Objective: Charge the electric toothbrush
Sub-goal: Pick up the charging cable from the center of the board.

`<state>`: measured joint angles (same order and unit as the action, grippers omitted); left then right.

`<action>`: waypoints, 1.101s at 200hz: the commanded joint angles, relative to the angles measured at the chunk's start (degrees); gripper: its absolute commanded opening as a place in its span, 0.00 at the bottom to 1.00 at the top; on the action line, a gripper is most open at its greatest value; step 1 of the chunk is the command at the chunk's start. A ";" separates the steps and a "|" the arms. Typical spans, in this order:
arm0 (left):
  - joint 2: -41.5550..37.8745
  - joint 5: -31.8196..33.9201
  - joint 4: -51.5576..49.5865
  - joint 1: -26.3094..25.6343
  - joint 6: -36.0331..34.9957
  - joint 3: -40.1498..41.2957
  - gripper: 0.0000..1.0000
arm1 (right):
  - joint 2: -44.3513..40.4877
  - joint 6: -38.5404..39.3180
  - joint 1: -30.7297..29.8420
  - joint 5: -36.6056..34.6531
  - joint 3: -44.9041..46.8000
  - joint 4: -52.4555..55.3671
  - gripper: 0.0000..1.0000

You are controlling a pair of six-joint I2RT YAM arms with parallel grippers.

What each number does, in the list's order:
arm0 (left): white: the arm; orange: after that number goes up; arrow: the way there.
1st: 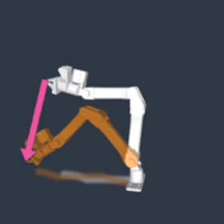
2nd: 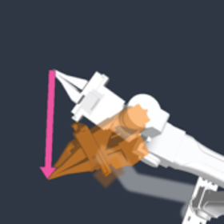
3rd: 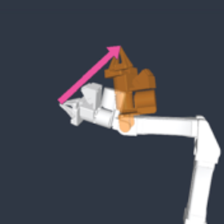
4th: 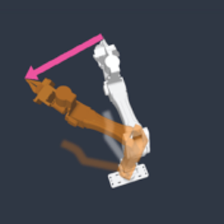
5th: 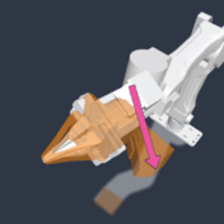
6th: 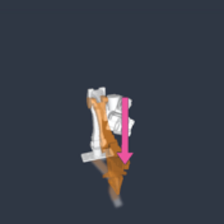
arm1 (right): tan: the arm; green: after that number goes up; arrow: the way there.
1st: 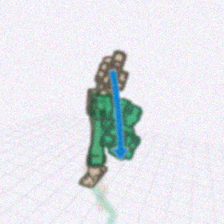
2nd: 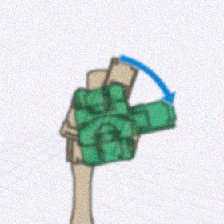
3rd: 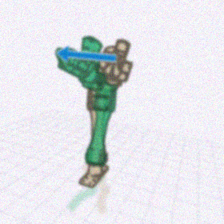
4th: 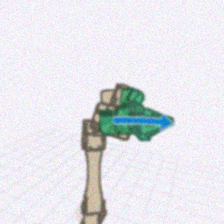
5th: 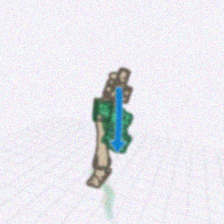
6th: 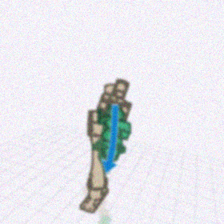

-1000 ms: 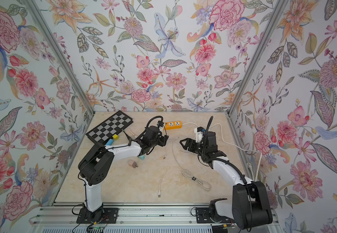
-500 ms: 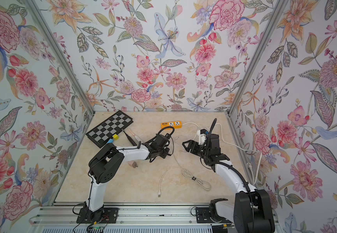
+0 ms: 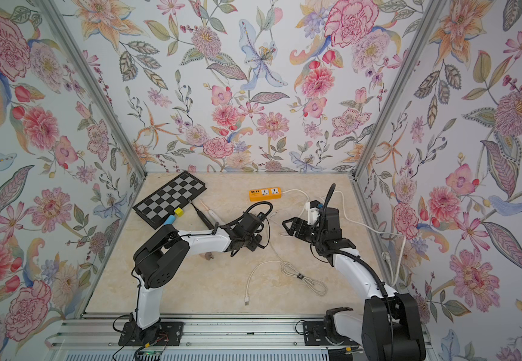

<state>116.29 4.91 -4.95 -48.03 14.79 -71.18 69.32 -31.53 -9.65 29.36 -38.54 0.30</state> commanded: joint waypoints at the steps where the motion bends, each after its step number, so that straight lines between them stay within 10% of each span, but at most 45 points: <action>1: -0.28 -0.87 -5.03 -0.68 -1.17 3.65 0.37 | 0.03 0.33 0.07 -0.31 -1.00 0.88 0.81; 90: -7.33 -5.82 0.90 -0.57 -7.26 10.18 0.06 | 0.15 -0.34 -0.02 1.21 -3.00 2.51 0.81; 151: -25.93 -0.69 28.16 -0.75 -36.74 24.90 0.00 | 3.55 -3.08 -4.40 14.26 -7.66 0.66 0.79; 220: -34.03 0.47 51.04 -1.81 -59.79 34.57 0.00 | 12.12 -32.78 -11.70 20.93 -0.84 -40.45 0.76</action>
<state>81.69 3.73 37.21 -48.21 -32.49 -39.09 77.41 -51.18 -19.14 47.46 -41.10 -21.85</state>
